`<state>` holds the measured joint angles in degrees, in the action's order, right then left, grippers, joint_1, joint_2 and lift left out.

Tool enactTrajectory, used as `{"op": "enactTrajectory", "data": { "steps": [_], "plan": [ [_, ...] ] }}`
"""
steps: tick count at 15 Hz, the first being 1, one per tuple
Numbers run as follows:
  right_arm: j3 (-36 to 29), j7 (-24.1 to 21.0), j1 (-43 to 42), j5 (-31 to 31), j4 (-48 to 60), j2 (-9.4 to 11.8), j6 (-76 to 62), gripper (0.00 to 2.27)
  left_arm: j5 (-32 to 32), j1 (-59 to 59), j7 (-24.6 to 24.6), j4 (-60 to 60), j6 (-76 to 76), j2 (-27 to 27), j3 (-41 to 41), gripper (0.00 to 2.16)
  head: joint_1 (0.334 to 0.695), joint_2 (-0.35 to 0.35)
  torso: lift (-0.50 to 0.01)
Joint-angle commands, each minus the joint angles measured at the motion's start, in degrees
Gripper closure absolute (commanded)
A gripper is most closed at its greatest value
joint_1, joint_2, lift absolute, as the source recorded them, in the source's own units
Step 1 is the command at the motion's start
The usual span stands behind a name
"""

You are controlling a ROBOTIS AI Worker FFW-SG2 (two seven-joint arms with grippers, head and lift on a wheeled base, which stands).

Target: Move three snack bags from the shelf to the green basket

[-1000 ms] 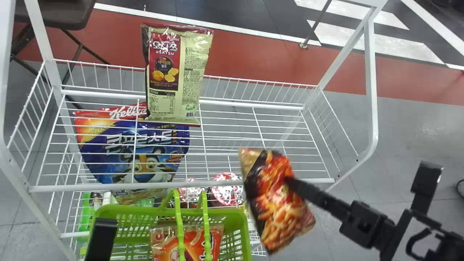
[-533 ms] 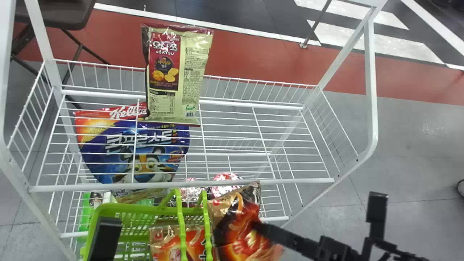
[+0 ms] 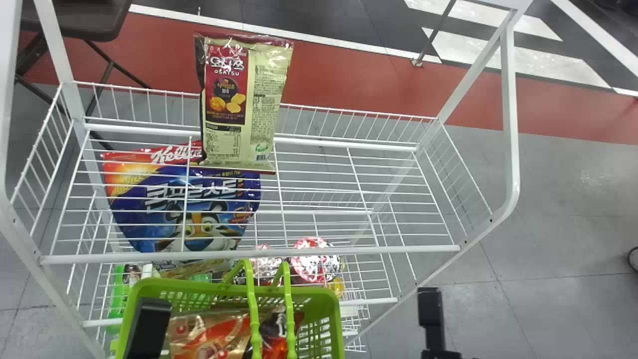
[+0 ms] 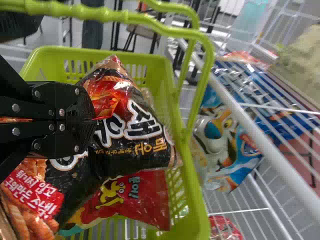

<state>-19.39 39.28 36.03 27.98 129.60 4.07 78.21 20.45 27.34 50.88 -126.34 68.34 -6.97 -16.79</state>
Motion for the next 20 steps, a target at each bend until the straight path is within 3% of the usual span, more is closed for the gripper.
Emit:
{"op": "enactTrajectory", "data": {
  "steps": [1,4,5,7,8,10,12,16,18,20],
  "plan": [
    [3.7,-1.1,-0.3,-1.4,-3.8,1.4,-2.5,2.23,0.1,0.1,0.3,-0.1,0.0,-0.2,0.0,1.67,0.695,-0.35,-0.047],
    [5.5,-0.4,-0.5,-2.0,-5.3,1.6,-6.7,2.22,0.2,0.1,0.5,-0.1,0.0,-0.2,0.0,1.67,0.695,-0.35,-0.047],
    [5.3,1.9,0.4,-0.8,-6.0,1.4,-14.3,2.2,0.1,0.0,0.5,-0.1,0.0,-0.2,-0.2,1.67,0.695,-0.35,-0.047],
    [4.2,1.8,1.9,0.3,-6.0,0.7,-21.6,2.07,0.1,0.0,0.6,-0.1,0.0,-0.3,-0.2,1.67,0.695,-0.35,-0.047],
    [3.0,1.8,1.9,0.7,-6.0,0.4,-21.8,1.62,0.3,0.0,0.6,-0.1,0.0,-0.4,-0.1,1.67,0.695,-0.35,-0.047],
    [0.3,1.8,2.3,2.3,-6.0,0.0,-22.2,0.0,0.5,0.0,0.7,-0.1,0.0,-0.4,0.0,1.67,0.695,-0.35,-0.047],
    [-1.0,1.8,3.8,3.0,-4.4,-0.5,-25.2,0.0,0.5,0.0,0.6,-0.1,0.0,-0.4,-0.1,1.67,0.695,-0.35,-0.047],
    [-1.4,0.5,9.1,0.2,1.6,-1.8,-49.8,0.06,0.4,0.0,0.6,-0.1,-0.2,-0.3,-0.1,1.67,0.695,-0.35,-0.047],
    [-1.3,-2.3,10.9,-2.0,5.4,-2.6,-60.5,0.06,0.4,0.0,0.6,-0.1,-0.2,-0.2,-0.2,1.67,0.695,-0.35,-0.047],
    [-0.1,-8.2,12.9,-5.2,10.3,-3.3,-67.3,0.06,0.4,0.0,0.6,-0.1,-0.2,-0.2,-0.2,1.67,0.695,-0.35,-0.047]
  ]
}}
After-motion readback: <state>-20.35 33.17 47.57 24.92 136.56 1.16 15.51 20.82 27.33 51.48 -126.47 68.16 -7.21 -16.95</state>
